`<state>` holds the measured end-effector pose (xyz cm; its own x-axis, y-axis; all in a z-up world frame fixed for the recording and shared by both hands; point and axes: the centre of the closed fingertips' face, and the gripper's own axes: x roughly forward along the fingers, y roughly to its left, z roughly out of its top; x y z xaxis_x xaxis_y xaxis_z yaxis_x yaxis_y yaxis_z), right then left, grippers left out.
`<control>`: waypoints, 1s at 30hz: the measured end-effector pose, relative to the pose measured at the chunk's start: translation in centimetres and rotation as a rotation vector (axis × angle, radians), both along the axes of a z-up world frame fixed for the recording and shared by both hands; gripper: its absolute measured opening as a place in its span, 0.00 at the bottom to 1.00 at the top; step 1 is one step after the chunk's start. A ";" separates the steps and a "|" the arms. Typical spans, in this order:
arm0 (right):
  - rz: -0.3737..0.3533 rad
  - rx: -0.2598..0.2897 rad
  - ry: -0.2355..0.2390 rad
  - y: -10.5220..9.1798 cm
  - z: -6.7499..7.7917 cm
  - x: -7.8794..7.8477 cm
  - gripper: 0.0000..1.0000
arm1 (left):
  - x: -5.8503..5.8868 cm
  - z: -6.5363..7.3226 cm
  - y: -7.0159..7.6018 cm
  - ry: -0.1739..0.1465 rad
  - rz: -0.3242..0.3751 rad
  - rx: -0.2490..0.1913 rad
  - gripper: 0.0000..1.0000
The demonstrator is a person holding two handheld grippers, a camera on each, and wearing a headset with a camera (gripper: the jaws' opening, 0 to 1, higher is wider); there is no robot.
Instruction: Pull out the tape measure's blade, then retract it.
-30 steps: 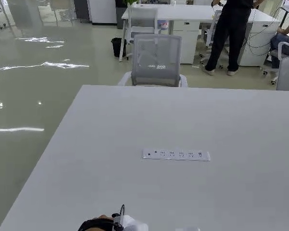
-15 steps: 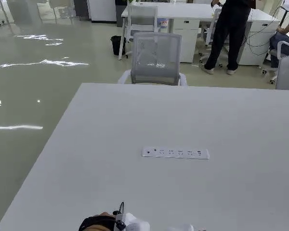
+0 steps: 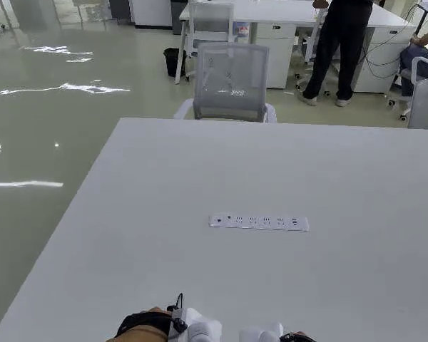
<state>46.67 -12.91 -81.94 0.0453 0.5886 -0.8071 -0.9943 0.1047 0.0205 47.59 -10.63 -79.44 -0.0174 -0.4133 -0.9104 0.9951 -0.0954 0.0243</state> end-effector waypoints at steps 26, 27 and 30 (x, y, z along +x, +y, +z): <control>-0.009 -0.013 -0.005 -1.2 0.3 -0.1 0.12 | 0.2 -0.1 0.2 -0.003 0.014 0.010 0.33; -0.010 -0.013 -0.005 -1.3 0.3 0.0 0.12 | 0.2 -0.1 0.2 -0.003 0.014 0.010 0.33; -0.010 -0.015 -0.006 -1.5 0.2 -0.1 0.12 | 0.1 -0.1 0.2 -0.003 0.015 0.011 0.34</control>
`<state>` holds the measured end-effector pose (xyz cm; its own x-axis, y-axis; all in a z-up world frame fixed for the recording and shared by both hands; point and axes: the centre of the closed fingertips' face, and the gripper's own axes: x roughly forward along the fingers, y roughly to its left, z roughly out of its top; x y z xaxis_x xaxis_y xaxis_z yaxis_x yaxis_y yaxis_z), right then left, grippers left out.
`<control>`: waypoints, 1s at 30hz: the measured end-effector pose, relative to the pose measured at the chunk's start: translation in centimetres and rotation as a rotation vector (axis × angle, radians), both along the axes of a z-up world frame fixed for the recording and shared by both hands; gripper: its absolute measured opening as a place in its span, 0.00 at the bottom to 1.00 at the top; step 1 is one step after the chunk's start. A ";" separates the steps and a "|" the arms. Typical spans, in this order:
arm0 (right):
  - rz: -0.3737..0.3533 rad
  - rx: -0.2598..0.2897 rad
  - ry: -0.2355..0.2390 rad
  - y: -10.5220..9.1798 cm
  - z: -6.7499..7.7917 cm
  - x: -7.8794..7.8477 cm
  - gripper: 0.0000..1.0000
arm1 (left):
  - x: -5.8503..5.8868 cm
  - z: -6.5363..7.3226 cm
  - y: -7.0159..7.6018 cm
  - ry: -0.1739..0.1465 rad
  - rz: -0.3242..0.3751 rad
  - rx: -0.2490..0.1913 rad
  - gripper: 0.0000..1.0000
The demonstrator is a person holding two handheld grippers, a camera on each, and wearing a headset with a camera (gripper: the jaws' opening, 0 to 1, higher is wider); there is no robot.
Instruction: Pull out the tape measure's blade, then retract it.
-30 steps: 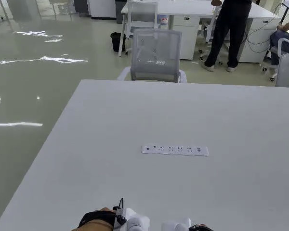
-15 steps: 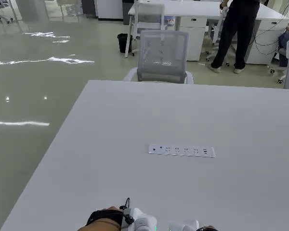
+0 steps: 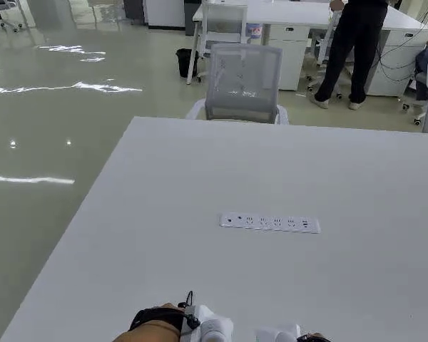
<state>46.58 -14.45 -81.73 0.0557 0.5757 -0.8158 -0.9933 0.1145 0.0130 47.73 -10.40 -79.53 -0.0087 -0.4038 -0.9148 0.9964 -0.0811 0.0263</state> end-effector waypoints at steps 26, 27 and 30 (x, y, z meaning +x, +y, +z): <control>-0.025 -0.020 0.005 -2.2 0.0 -0.4 0.12 | 0.0 -0.1 -0.1 0.000 0.010 0.011 0.34; -0.025 -0.020 0.005 -2.2 0.0 -0.4 0.12 | 0.0 -0.1 -0.1 0.001 0.010 0.010 0.34; -0.020 -0.023 0.004 -2.5 0.0 -0.4 0.12 | 0.0 -0.1 -0.1 0.002 0.011 0.011 0.34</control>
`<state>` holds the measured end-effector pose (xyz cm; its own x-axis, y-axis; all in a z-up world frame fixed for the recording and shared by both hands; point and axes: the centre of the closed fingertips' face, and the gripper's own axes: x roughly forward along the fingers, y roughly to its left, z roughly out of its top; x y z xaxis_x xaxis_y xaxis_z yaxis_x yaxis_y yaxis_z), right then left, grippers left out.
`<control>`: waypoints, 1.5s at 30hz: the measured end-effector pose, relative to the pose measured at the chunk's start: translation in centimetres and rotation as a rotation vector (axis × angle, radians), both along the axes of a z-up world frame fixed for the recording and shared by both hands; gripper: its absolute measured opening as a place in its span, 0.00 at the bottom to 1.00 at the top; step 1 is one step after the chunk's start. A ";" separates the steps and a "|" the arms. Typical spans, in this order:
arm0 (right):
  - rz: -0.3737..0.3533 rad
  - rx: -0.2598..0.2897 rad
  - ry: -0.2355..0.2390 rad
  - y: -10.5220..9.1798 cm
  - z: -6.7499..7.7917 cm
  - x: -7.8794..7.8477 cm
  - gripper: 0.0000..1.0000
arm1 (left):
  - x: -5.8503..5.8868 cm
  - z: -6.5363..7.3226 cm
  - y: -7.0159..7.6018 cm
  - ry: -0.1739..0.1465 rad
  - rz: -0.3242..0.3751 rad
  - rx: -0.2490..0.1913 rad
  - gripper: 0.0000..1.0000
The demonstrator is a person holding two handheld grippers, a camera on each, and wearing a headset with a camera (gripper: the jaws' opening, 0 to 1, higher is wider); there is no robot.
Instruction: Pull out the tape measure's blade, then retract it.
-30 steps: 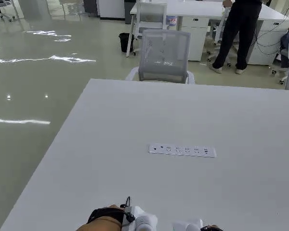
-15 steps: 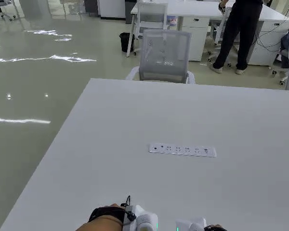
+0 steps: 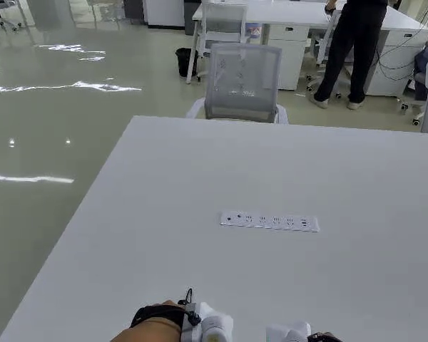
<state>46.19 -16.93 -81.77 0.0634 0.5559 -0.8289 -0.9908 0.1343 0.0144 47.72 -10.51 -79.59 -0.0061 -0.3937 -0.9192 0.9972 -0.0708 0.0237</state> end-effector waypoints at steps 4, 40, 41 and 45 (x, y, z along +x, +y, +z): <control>-0.005 -0.003 0.004 -0.3 0.1 0.0 0.12 | 0.0 0.0 0.0 0.000 0.000 0.001 0.34; -0.039 -0.032 0.013 -3.5 0.2 -0.1 0.11 | -0.1 -0.1 -0.1 0.000 0.000 0.008 0.34; -0.038 -0.033 0.012 -3.6 0.2 -0.1 0.11 | -0.1 -0.1 -0.1 -0.001 -0.001 0.009 0.34; -0.042 -0.033 0.012 -4.1 0.2 -0.1 0.11 | -0.1 -0.1 -0.1 -0.002 0.000 0.009 0.34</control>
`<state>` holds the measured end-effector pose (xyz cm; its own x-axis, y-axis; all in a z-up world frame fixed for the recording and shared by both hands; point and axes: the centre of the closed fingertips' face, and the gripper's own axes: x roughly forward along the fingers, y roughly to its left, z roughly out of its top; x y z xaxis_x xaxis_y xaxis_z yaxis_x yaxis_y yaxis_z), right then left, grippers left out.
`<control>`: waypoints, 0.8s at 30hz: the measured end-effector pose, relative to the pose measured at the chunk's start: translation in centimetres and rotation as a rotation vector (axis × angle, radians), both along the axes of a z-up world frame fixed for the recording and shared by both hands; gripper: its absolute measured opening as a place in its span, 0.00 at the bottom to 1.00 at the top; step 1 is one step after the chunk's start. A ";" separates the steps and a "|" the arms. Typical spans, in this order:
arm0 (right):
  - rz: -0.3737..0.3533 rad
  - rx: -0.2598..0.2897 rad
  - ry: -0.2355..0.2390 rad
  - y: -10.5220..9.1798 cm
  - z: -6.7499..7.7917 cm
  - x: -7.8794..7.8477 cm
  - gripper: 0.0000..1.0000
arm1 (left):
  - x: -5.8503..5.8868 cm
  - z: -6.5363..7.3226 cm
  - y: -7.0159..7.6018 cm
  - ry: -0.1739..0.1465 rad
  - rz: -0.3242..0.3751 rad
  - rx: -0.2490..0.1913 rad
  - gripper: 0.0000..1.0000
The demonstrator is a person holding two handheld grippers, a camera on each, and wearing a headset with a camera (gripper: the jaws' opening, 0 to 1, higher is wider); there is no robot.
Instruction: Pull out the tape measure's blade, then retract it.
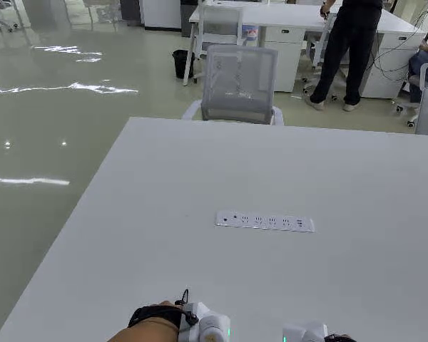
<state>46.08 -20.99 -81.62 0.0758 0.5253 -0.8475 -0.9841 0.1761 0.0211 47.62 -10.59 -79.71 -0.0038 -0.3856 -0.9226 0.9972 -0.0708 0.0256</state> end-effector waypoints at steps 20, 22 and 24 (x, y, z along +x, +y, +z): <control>-0.017 -0.016 0.003 -1.7 0.0 -0.2 0.12 | 0.0 0.0 0.0 0.000 0.003 -0.003 0.34; -0.019 -0.018 0.003 -1.9 -0.1 -0.2 0.12 | 0.0 0.0 0.0 0.000 0.003 -0.004 0.34; -0.022 -0.018 0.003 -2.1 0.0 -0.2 0.12 | 0.0 0.1 0.1 0.000 0.004 -0.004 0.34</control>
